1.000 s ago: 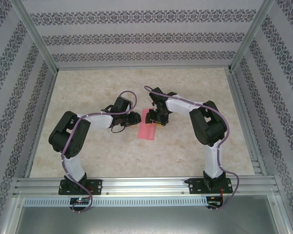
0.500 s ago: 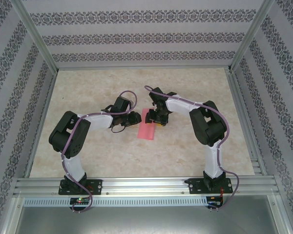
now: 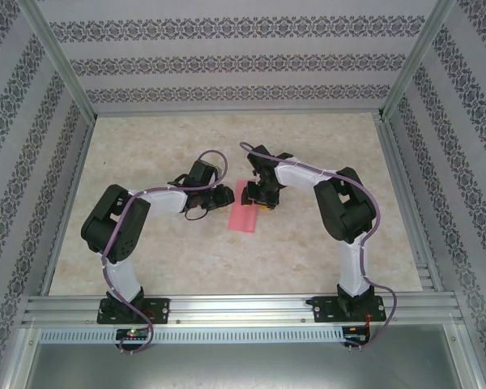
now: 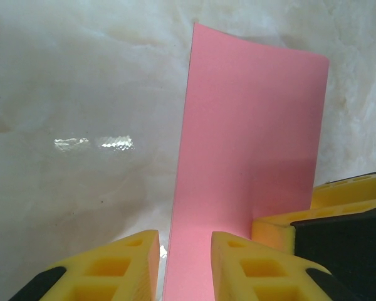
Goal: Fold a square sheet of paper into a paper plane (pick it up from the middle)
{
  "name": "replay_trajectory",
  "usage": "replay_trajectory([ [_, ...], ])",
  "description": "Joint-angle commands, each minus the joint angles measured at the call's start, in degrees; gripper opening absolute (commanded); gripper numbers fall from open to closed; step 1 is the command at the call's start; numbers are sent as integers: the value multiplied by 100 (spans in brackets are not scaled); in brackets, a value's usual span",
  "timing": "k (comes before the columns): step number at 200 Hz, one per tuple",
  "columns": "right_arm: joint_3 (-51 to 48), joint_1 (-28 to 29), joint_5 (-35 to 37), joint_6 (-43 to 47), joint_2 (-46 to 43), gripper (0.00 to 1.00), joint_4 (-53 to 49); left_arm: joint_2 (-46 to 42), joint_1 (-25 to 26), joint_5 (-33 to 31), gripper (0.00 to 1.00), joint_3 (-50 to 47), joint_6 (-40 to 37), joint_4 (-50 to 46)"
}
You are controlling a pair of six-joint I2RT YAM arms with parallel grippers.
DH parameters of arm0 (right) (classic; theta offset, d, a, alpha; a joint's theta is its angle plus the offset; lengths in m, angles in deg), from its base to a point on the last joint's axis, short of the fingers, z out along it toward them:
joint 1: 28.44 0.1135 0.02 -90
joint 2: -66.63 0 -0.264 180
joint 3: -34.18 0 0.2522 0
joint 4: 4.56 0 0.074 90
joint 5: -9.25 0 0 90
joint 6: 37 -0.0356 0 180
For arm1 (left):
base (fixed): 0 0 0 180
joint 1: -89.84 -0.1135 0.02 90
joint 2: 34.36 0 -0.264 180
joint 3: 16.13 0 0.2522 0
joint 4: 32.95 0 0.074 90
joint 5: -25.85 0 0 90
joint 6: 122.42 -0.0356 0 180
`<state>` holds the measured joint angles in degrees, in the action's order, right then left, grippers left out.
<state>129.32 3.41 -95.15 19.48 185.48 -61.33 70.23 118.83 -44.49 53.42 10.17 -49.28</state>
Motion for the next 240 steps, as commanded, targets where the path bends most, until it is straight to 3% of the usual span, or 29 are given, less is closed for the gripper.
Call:
replay_trajectory([
  [1, -474, 40, 521, 5, 895, 55, 2, 87, 11, 26, 29, 152, 63, 178],
  [121, -491, 42, 535, 67, 948, 56, 20, 61, 18, -64, 28, 222, 16, 73],
  [183, -463, 49, 534, 69, 996, 57, 11, 190, 19, 391, 26, 213, 52, 318],
  [240, -483, 53, 558, 65, 993, 57, 19, 505, 88, 857, 16, 456, -29, 292],
])
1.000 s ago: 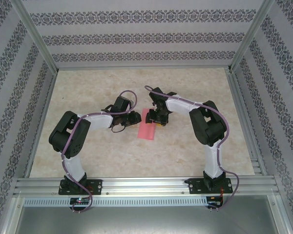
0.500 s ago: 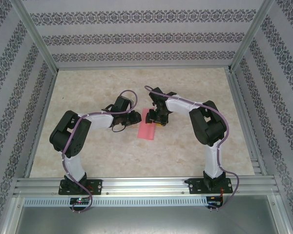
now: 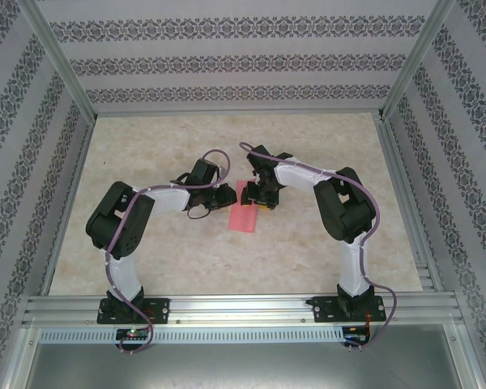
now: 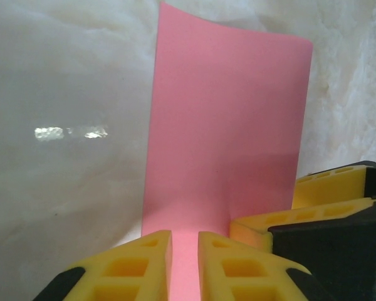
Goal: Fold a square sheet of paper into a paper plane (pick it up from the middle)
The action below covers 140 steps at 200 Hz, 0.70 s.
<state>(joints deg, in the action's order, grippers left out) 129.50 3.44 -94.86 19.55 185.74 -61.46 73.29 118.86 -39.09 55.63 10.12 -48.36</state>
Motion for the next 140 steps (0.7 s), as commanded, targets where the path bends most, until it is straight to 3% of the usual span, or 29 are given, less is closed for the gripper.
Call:
replay_trajectory([
  [1, -501, 53, 531, 58, 970, 57, 33, 210, 86, 329, 16, 241, -26, 196],
  [92, -527, 47, 428, 15, 829, 57, 98, 569, 124, -159, 7, 393, -116, -813],
  [140, -702, -185, -174, -225, -527, 58, 684, 701, 122, -547, 5, 292, -150, -1282],
])
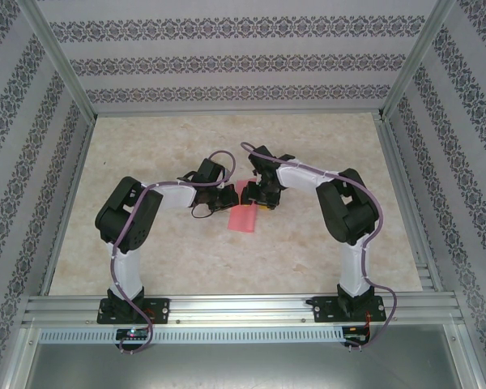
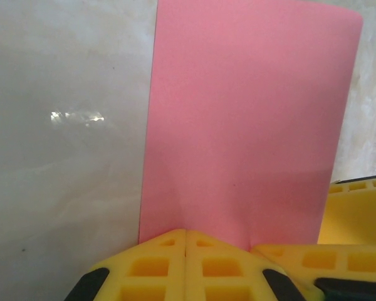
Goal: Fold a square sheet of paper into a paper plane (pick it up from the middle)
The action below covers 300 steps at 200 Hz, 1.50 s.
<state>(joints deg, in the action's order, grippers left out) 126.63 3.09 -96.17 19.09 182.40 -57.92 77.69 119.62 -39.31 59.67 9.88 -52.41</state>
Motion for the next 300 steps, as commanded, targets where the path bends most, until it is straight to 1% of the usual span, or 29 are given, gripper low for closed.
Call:
replay_trajectory([
  [1, -429, -157, -55, -187, -233, 58, 343, 263, 46, -525, 5, -113, -126, -884],
  [11, -557, -212, -140, -212, -685, 58, 505, 290, 47, -544, 5, -126, -126, -899],
  [32, -726, -328, -59, -213, -1439, 58, 531, 317, 46, -581, 4, -132, -126, -946],
  [46, -776, -367, -102, -247, -1728, 58, 589, 340, 48, -594, 4, -136, -119, -953],
  [61, -826, -307, -309, -340, -1854, 55, 866, 353, 46, -594, 4, -138, -92, -953],
  [74, -793, -218, -428, -486, -1756, 47, 1054, 348, 50, -611, 4, -151, -70, -965],
  [94, -660, -63, -469, -607, -1443, 28, 1221, 357, 47, -623, 4, -155, -43, -987],
  [113, -459, 91, -409, -697, -1072, 12, 1103, 406, 52, -719, 4, -74, 2, -1179],
  [121, -465, 120, -375, -764, -969, 8, 1101, 431, 47, -756, 4, -60, 23, -1244],
  [132, -556, 121, -399, -830, -894, 5, 1215, 448, 48, -771, 4, -76, 70, -1259],
  [156, -634, 167, -454, -840, -735, 3, 1309, 518, 50, -760, 4, -83, 94, -1311],
  [224, -880, 88, -499, -631, -443, 3, 1417, 590, 47, -746, 3, -161, 84, -1287],
  [276, -1211, -80, -584, -425, -450, 3, 1550, 675, 43, -745, 3, -313, -85, -1169],
  [300, -1495, -162, -678, -384, -526, 5, 1736, 722, 39, -893, 3, -403, -193, -1186],
])
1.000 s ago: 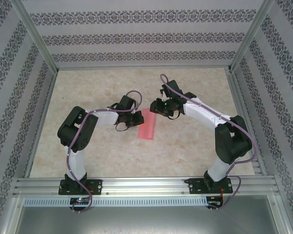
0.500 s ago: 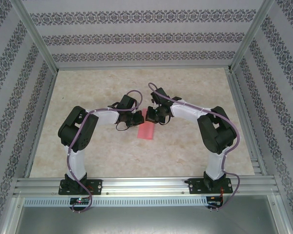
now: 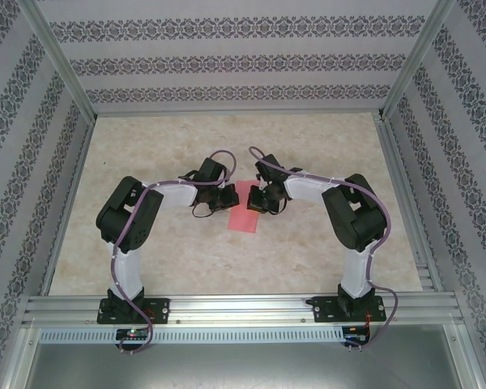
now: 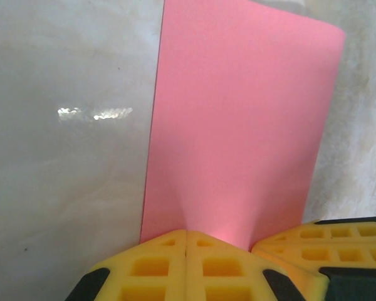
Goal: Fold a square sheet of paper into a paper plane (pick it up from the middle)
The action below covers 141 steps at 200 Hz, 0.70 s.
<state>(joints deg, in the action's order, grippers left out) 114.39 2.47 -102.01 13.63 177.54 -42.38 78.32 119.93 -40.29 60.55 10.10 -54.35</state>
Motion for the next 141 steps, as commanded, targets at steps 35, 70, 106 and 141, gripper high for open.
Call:
replay_trajectory([
  [35, -510, -215, -63, 293, -164, 6, 253, 733, 11, -816, 3, -616, -280, -928],
  [70, -889, -388, -31, 461, -359, 7, 376, 777, 3, -854, 2, -738, -310, -864],
  [106, -1393, -680, -189, 634, -757, 6, 779, 809, 2, -820, 2, -793, -323, -789],
  [141, -1135, -639, -442, 580, -1333, 6, 1057, 811, 7, -746, 2, -754, -321, -721],
])
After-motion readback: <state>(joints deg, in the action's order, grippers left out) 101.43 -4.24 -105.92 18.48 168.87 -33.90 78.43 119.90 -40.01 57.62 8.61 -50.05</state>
